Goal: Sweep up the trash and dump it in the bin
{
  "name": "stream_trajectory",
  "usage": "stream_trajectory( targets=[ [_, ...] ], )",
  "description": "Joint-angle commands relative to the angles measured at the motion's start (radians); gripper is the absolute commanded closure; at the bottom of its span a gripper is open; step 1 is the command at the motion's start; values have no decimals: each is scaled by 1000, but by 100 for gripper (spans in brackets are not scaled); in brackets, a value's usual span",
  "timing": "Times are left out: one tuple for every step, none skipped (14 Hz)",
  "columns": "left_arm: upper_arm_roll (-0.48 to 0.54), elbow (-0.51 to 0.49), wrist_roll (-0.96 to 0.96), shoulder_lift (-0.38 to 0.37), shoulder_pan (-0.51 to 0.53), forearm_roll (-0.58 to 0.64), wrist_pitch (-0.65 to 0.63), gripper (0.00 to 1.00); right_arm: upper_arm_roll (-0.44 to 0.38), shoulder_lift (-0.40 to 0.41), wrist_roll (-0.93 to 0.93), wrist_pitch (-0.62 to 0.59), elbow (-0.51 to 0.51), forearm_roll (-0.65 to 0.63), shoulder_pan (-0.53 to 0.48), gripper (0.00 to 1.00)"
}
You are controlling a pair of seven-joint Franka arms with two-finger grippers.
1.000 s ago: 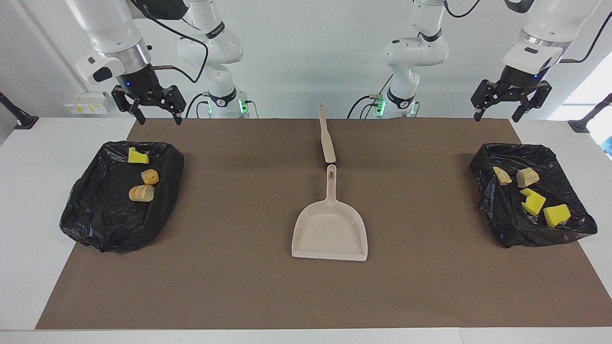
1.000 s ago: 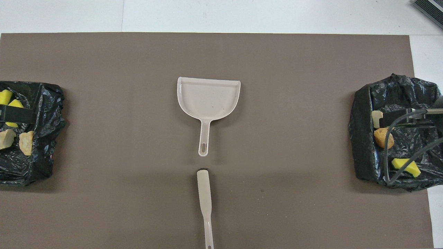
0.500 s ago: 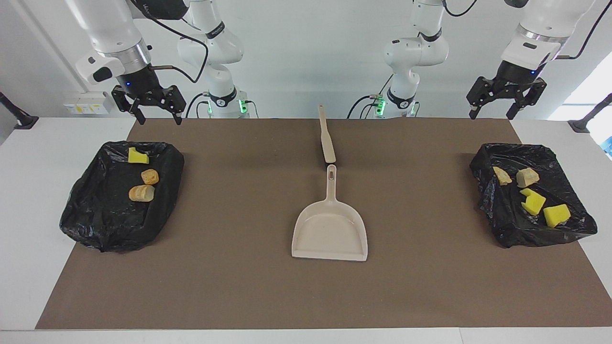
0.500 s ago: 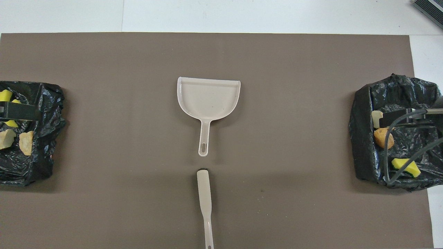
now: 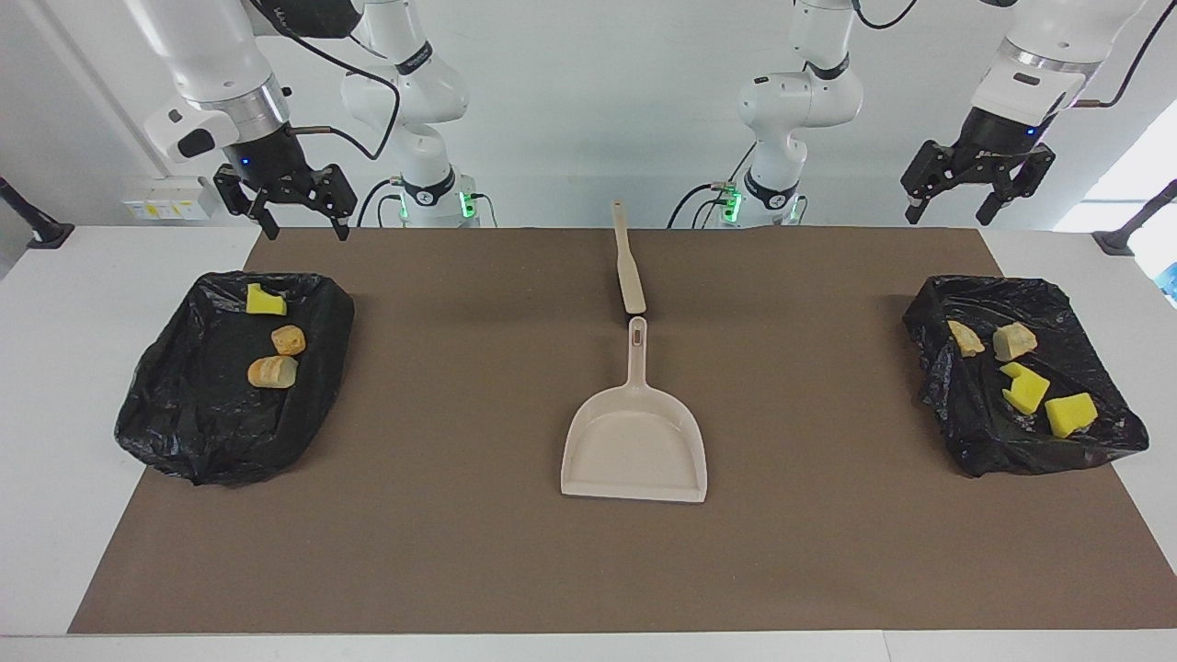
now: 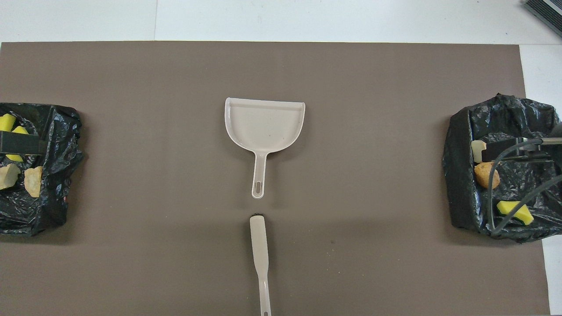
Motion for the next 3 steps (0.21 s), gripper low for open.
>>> stream_trajectory(
  targets=[
    [2,-29,-6,-29,2,-13,-17,0,8,-11,18,3,-13,11,-13,0],
    [2,-33,-3,-32,2,-13,-22,0,8,-11,18,2,-13,11,-13,0],
    [2,-39,-2,-35,2,-13,-20,0,8,-11,13,3,-11,11,-13,0]
  ],
)
